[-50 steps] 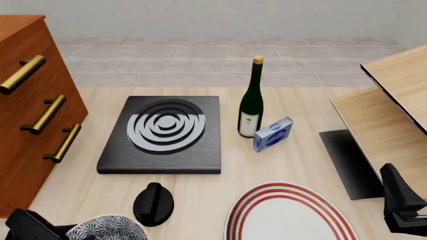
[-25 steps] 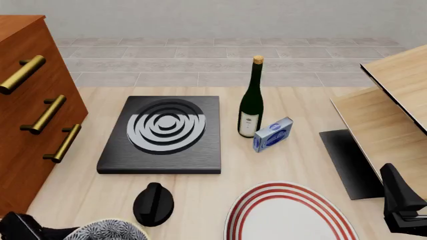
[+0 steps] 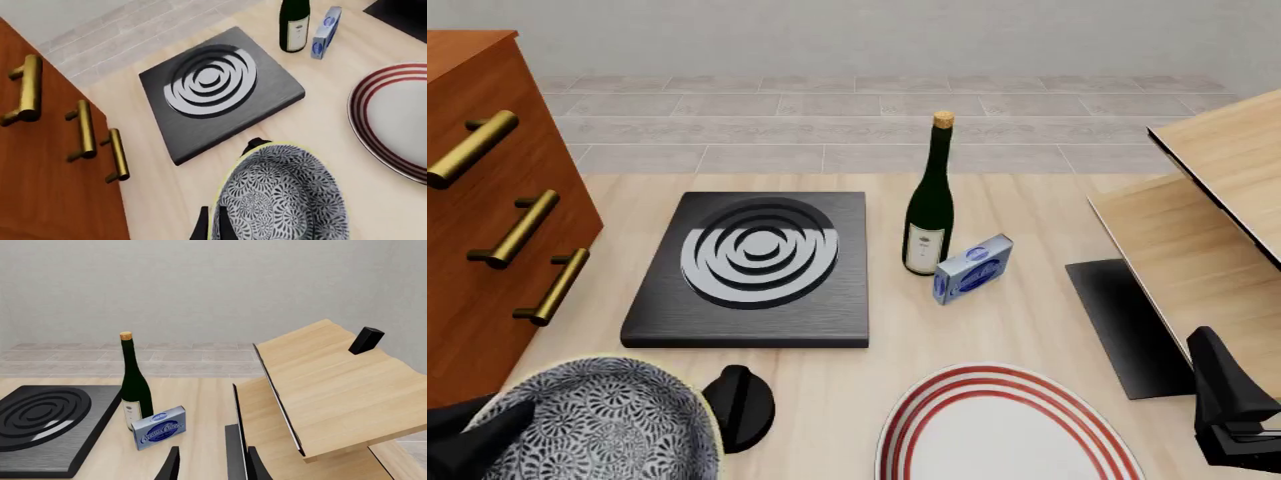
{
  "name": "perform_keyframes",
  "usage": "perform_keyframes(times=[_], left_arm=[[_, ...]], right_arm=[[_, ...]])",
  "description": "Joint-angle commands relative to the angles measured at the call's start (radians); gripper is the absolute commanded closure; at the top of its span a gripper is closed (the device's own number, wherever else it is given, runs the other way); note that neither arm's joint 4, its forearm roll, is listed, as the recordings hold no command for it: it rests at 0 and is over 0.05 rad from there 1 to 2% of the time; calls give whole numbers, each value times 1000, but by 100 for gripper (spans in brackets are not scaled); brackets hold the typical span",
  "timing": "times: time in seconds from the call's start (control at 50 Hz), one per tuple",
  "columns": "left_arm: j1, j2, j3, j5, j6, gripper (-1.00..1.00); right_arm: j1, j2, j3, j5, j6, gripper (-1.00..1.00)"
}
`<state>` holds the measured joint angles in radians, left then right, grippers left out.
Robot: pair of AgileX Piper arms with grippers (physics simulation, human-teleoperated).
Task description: Put the bowl on the stove.
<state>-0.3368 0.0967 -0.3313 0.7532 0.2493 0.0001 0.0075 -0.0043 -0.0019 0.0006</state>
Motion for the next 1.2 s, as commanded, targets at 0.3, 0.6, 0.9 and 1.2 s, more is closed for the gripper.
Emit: perform_keyframes(times=[0.3, 0.6, 0.9, 1.2], left_arm=[[76, 105, -91, -227, -251, 100], [92, 163, -36, -481, -608, 100], [53, 278, -44, -652, -794, 100], [49, 461, -121, -792, -872, 100]], right_arm=[[0, 0, 0, 0, 0, -100], [0, 0, 0, 0, 0, -100], [0, 0, 0, 0, 0, -100], [0, 0, 0, 0, 0, -100]])
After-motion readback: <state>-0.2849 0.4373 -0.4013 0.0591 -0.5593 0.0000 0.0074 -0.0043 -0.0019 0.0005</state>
